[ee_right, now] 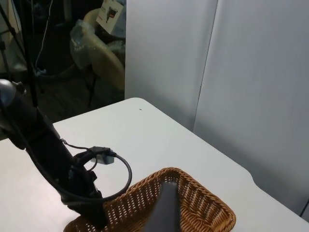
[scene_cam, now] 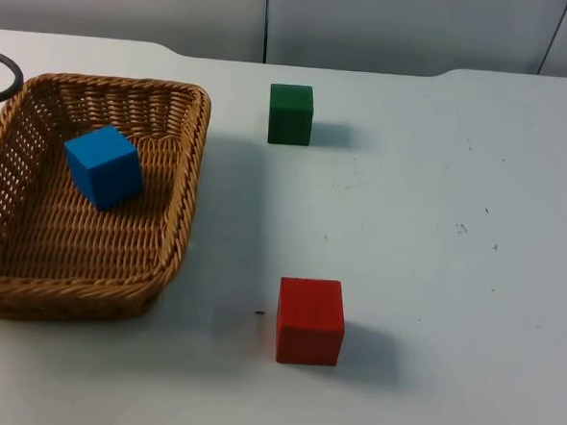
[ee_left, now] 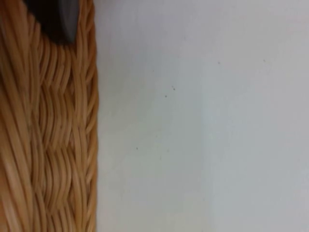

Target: Pick up the basket with the left hand and place the blue cube into the basket with the right hand.

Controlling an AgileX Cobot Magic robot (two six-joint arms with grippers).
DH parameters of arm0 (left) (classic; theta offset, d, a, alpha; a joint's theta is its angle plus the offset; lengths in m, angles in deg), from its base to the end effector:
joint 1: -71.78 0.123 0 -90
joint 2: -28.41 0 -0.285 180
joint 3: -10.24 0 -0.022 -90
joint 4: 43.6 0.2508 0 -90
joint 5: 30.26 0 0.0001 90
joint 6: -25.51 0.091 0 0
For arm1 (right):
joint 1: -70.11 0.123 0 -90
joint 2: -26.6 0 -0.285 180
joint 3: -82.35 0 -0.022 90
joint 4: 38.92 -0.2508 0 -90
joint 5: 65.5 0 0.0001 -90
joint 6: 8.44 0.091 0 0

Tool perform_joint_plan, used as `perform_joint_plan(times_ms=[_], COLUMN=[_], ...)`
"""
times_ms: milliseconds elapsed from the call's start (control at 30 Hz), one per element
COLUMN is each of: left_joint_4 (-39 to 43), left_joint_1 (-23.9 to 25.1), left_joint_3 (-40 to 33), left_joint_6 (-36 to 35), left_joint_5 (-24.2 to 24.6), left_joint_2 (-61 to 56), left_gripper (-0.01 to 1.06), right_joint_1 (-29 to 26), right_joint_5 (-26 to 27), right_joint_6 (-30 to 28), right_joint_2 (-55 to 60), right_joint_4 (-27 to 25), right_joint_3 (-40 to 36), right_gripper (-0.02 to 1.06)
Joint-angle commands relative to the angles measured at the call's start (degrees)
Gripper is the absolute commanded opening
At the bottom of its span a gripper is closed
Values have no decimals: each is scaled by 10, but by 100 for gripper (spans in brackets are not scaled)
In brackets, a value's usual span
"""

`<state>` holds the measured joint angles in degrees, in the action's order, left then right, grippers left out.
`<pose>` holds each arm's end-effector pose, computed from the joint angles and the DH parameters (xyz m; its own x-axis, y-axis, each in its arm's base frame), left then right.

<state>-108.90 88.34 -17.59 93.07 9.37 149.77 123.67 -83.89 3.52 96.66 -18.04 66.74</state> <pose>0.3128 0.0379 0.0896 -0.9459 -0.1570 -0.2839 0.0190 0.8468 -0.5316 0.1504 0.1864 0.4115 -0.0302 -0.2719 -0.9618 -0.7456 0.6470 -0.1595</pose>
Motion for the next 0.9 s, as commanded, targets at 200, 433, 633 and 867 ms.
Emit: perform_joint_plan(times_ms=[200, 433, 633, 867], left_joint_4=[0, -2, -1, 2], left_joint_1=[-3, -3, -3, -2], left_joint_3=[0, 0, 5, 29], left_joint_6=[26, 35, 27, 27], left_joint_5=[-31, -30, -21, 7], left_joint_2=[7, 7, 7, -20], left_gripper=[1, 45, 90, 93], right_joint_1=[2, 2, 2, 2], right_joint_5=[-10, -10, -12, -18], right_joint_6=[-2, -2, -2, -4], right_joint_2=[-3, -3, -3, -3], right_joint_4=[-2, -2, 1, 1], right_joint_3=[-3, -3, -3, -3], right_gripper=[73, 73, 73, 73])
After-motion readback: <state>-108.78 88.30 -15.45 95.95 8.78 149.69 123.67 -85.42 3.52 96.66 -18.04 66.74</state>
